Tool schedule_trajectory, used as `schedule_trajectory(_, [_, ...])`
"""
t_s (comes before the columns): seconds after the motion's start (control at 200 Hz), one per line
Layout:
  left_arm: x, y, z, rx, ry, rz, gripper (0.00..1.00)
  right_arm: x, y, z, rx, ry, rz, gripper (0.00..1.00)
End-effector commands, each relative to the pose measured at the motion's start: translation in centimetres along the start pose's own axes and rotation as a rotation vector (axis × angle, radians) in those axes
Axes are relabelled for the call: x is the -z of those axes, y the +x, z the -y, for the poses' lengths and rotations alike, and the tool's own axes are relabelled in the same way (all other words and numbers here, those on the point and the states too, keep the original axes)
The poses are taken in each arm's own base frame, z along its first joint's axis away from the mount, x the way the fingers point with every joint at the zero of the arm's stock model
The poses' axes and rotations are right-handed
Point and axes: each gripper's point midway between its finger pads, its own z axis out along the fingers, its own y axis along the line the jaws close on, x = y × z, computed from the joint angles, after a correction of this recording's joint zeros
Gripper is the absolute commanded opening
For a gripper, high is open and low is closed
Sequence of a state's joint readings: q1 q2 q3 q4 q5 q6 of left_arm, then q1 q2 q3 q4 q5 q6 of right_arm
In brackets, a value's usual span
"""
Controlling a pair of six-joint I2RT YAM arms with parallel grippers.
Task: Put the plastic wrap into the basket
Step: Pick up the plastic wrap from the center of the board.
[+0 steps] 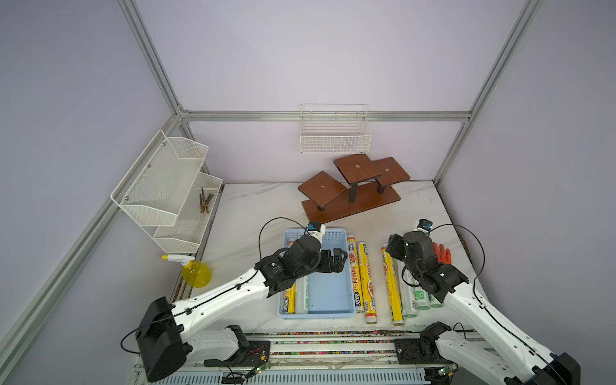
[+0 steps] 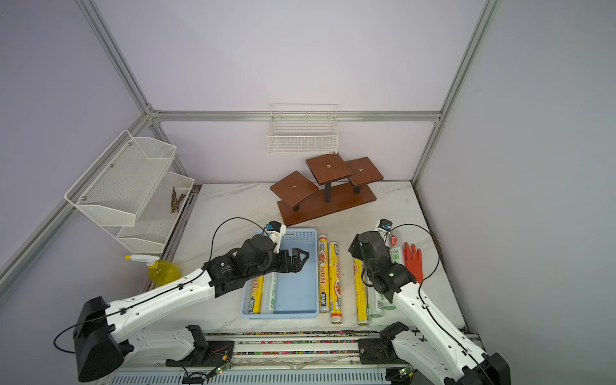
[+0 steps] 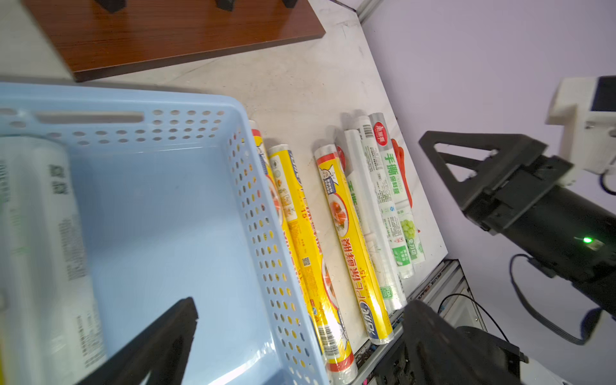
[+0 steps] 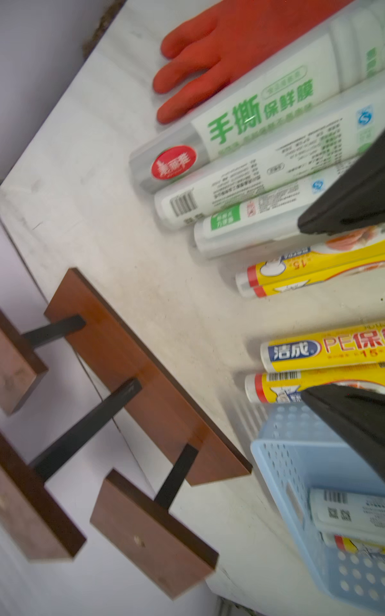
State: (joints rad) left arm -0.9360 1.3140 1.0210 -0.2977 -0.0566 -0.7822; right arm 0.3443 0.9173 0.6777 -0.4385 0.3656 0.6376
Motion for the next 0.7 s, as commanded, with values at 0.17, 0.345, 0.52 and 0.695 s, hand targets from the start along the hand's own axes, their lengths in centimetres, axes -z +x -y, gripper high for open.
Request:
schedule_trajectory(0.17, [-4.2, 1.8, 2.9, -0.189, -0.110, -0.145, 1.00, -2.3, 6.3, 5.2, -0.021, 0.113, -0.268, 0.69])
schedule_trajectory(0.345, [-6.1, 2.9, 4.5, -0.203, -0.095, -0.183, 1.00, -2.7, 6.4, 5.1, 0.022, 0.154, -0.330, 0.73])
schedule_trajectory(0.52, [-6.9, 3.2, 4.7, -0.209, -0.091, -0.188, 1.00, -3.5, 7.4, 6.0, 0.053, 0.253, -0.434, 0.74])
schedule_trajectory(0.695, [-7.0, 3.3, 4.4, -0.222, -0.097, -0.189, 1.00, -4.4, 7.3, 7.3, 0.092, 0.360, -0.457, 0.68])
